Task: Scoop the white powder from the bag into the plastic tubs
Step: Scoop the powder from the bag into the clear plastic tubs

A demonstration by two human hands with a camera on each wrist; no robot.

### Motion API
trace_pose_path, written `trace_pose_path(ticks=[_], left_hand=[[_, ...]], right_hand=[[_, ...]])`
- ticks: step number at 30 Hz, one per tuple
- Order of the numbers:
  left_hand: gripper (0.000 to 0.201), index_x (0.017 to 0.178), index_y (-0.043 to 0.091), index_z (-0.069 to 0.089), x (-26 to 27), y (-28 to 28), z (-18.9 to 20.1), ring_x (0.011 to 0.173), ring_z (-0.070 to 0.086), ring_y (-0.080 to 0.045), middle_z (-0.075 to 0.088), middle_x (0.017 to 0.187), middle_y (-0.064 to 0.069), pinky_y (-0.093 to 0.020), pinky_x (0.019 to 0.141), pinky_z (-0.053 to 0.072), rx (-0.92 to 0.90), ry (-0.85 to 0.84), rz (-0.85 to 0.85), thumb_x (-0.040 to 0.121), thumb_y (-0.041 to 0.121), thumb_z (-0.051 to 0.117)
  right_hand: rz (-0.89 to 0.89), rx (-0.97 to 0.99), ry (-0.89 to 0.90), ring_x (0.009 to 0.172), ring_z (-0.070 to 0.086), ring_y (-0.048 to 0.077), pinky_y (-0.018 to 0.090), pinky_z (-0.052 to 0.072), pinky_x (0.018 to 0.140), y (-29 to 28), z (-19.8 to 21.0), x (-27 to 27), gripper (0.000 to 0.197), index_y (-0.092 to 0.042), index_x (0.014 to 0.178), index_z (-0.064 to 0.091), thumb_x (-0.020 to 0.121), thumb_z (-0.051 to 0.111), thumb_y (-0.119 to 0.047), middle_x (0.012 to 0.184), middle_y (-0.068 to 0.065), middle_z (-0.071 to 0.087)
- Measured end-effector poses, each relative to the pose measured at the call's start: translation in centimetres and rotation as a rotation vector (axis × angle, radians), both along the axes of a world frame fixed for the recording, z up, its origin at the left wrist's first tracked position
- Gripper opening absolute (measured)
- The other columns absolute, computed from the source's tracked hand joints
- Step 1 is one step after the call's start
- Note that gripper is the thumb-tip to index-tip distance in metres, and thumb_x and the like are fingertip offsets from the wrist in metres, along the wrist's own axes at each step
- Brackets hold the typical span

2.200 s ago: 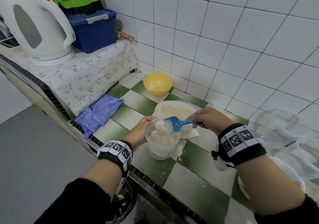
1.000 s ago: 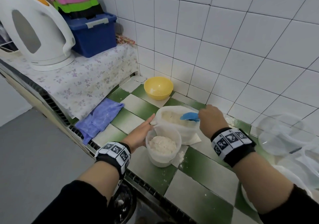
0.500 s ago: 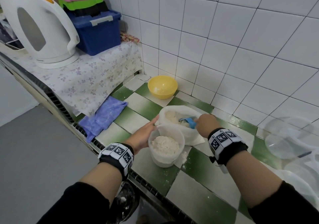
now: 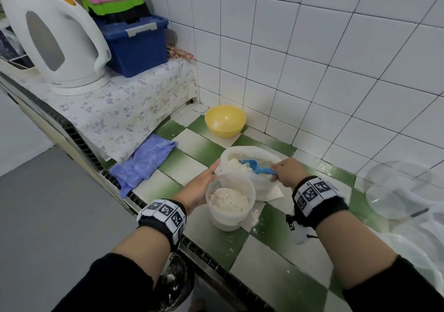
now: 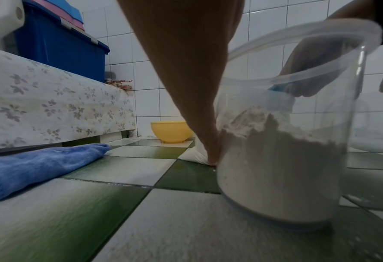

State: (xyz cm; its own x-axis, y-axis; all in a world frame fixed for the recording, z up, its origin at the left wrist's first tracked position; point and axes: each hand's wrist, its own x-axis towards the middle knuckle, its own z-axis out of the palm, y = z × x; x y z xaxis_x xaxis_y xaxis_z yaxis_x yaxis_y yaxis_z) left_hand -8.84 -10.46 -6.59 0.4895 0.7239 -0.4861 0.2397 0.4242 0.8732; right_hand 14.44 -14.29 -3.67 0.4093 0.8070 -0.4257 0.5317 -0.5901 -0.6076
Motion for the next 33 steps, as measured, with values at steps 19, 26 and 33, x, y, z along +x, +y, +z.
trace_pose_path(ticks=[19,26,33], left_hand=[[0.012,0.094,0.023,0.063,-0.7,-1.1,-0.8,0.088,0.055,-0.02,0.062,0.1,-0.005,-0.029,0.069,0.048,0.022,-0.013,0.203,0.099,0.024,0.053],[0.011,0.093,0.022,0.061,-0.6,-1.1,-0.5,0.076,0.062,-0.011,0.066,0.088,0.004,-0.025,0.062,0.052,-0.014,-0.031,0.198,0.099,0.027,0.053],[0.01,0.099,0.019,0.061,-0.7,-1.0,-0.2,0.074,0.063,-0.015,0.066,0.092,-0.002,-0.026,0.06,0.054,-0.017,-0.039,0.194,0.098,0.027,0.054]], right_hand=[[-0.094,0.185,0.512,0.048,0.034,0.011,0.02,0.029,0.047,-5.1,4.9,1.5,0.026,0.006,0.089,0.062,0.098,0.049,-0.015,0.058,0.008,0.059],[0.218,0.129,0.01,0.053,0.04,0.013,0.02,0.034,0.055,-6.1,5.4,-1.6,0.035,-0.008,0.076,0.068,0.097,0.047,-0.026,0.063,0.001,0.06],[0.467,0.204,-0.322,0.09,0.053,0.017,0.015,0.034,0.067,-6.4,4.7,-4.7,0.027,-0.009,0.106,0.068,0.097,0.043,-0.013,0.097,0.003,0.056]])
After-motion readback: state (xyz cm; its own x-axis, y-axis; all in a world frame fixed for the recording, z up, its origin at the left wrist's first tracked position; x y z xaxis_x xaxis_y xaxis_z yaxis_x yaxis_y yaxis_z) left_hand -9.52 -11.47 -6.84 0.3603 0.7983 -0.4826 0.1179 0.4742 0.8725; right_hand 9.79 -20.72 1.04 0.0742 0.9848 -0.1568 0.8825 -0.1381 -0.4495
